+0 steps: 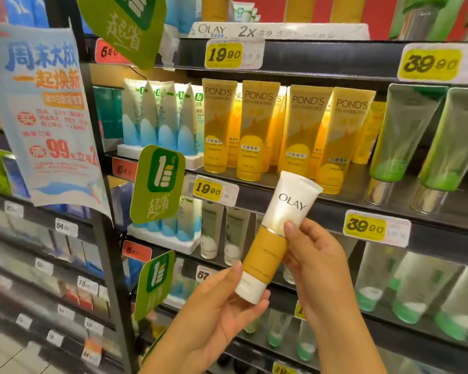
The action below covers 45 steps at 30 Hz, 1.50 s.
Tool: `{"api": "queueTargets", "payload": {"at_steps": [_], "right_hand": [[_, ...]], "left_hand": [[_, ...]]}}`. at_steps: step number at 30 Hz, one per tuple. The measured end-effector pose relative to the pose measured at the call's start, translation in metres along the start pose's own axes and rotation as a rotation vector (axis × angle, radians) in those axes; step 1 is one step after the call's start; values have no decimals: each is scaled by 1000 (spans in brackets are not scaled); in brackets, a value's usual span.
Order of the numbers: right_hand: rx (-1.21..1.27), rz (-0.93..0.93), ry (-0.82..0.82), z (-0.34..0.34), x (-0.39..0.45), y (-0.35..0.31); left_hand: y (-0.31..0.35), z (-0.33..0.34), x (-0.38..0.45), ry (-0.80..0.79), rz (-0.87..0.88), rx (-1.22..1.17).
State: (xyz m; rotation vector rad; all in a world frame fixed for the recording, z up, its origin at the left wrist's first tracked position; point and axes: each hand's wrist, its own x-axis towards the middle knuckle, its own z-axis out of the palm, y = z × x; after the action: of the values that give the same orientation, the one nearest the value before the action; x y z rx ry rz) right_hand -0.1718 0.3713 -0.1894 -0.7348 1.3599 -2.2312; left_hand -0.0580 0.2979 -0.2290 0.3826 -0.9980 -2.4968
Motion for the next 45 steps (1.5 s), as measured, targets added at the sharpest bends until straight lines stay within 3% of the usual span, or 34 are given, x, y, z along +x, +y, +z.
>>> {"api": "queueTargets", "payload": {"at_steps": [17, 29, 36, 45], "right_hand": [[-44, 7, 41, -6, -16, 11], [120, -3, 197, 17, -19, 21], [147, 11, 272, 19, -25, 27], [-136, -12, 163, 23, -28, 26]], "left_hand": [[-14, -1, -10, 7, -174, -190], [10, -22, -2, -170, -358, -264], [7, -30, 2, -248, -325, -120], [8, -34, 12, -116, -196, 37]]}}
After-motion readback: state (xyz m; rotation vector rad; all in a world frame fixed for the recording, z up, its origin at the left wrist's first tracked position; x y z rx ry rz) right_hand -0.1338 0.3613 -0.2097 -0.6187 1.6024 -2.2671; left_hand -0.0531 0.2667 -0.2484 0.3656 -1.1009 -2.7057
